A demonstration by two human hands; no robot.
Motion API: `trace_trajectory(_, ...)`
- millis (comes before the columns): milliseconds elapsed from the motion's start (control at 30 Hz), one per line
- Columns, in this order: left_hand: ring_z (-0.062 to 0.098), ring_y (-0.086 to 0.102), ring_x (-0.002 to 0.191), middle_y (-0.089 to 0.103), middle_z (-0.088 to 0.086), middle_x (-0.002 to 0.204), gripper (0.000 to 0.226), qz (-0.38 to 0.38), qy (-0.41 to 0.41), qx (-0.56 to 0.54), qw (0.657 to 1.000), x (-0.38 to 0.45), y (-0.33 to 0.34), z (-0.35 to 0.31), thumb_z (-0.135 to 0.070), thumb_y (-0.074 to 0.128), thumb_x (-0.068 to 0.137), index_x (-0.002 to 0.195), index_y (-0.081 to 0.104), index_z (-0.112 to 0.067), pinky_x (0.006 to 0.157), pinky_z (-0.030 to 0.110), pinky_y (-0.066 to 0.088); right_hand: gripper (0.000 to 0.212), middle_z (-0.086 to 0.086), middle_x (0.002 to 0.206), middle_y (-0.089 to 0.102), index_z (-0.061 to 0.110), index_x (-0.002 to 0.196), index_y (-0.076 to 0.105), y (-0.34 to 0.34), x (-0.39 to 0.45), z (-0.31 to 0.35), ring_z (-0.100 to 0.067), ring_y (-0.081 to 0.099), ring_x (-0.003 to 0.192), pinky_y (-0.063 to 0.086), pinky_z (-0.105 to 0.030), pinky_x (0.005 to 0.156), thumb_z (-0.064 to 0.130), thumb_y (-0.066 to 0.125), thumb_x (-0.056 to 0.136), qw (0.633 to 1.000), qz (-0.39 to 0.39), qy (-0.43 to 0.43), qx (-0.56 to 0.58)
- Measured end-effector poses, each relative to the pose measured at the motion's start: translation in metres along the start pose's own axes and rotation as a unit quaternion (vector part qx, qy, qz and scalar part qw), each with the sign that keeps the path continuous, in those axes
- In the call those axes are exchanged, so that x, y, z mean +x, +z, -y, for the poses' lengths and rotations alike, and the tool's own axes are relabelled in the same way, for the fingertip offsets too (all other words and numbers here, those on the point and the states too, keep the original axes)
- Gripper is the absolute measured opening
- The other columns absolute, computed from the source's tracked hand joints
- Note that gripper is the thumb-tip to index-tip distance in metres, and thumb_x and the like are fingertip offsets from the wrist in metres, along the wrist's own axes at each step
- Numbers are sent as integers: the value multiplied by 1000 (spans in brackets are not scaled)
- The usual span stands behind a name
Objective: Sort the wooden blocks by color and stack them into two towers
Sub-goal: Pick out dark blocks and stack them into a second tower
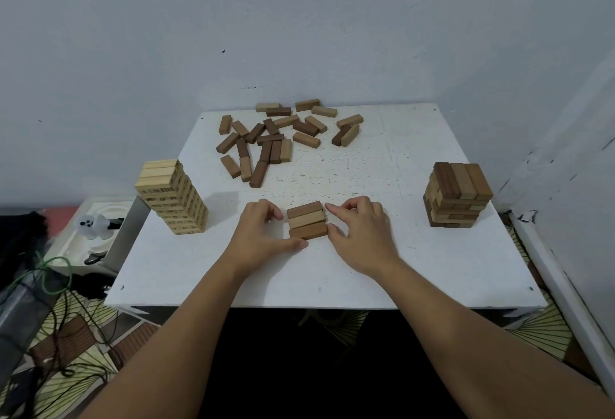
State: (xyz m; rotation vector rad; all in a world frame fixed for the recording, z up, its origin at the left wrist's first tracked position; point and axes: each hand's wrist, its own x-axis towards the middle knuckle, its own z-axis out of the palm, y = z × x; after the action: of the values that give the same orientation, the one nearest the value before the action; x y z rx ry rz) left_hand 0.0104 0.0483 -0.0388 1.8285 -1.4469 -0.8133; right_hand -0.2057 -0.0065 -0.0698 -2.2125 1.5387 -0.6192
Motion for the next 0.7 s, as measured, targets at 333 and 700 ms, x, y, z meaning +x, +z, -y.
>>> trace_trajectory(333,7,50,107,54,-6,115,69,-5,11,-6,1000,2,0,3,-34,99,62,112,53,-26,82,20,40,33,16,114,40,44,130,68,2,-2,-1,-11,37,112,29,-26,106,41,61,97,999,-23,0,48)
trace_trajectory(700,5,46,125,46,-12,127,88,19,-3,26,999,4,0,5,-42,96,67,144,56,-27,103,23,36,26,14,112,46,35,117,77,0,-3,0,-9,37,109,35,-26,102,32,62,96,994,-39,21,98)
